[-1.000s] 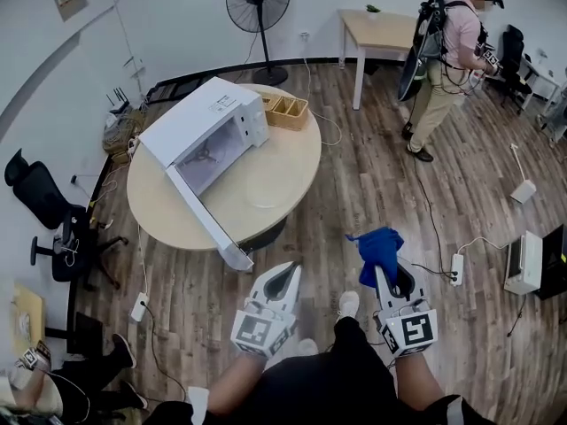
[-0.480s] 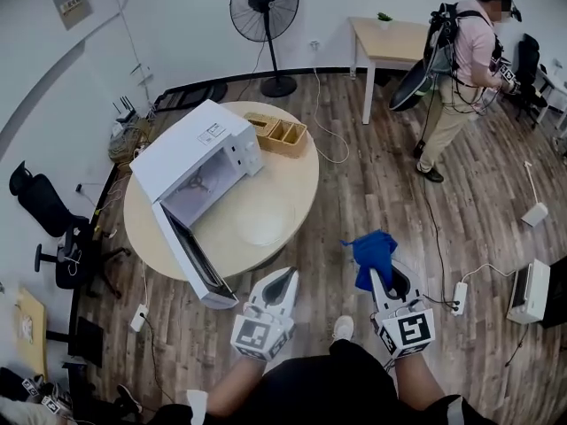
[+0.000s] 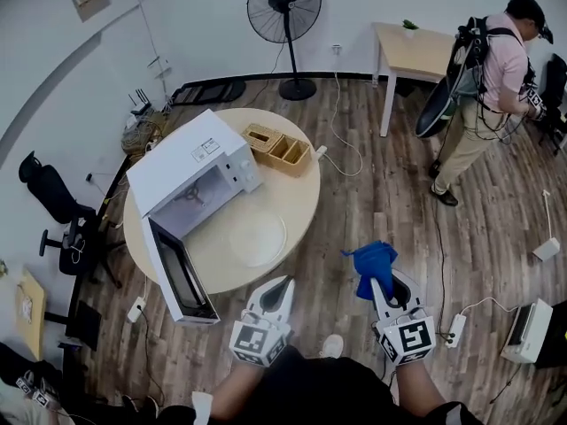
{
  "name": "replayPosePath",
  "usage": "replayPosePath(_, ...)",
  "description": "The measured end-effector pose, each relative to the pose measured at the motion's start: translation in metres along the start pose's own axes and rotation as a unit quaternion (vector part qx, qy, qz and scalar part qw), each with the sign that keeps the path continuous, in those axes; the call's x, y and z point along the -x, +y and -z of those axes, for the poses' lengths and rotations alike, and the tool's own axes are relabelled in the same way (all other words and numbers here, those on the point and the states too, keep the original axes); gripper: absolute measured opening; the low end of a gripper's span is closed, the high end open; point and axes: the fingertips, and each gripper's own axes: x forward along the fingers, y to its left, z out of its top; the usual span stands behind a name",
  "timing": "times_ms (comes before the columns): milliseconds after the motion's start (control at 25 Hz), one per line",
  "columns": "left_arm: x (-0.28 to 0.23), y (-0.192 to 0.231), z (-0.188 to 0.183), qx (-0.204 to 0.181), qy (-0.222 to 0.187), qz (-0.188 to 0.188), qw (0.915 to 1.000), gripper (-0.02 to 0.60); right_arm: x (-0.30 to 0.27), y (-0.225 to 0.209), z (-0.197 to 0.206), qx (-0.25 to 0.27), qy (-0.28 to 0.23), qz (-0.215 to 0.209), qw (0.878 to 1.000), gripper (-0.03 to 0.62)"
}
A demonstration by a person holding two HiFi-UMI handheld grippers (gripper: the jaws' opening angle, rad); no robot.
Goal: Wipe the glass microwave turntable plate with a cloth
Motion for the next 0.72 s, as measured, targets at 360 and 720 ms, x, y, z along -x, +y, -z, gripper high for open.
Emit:
replayPosePath(360,-0.019,0.044,-0.003,0.003,0.004,-0.059,0.9983,0.006,-0.072,-0.001,-0.006,-0.002,-0.002,-0.069,0.998,0.074)
replayPosePath(720,-0.029,0.134,-0.009,0.012,-0.009,-0.121,0.9926,0.006,-0.168,0.028,-0.023,0.011,-0.009,-0.130,0.991,0.075)
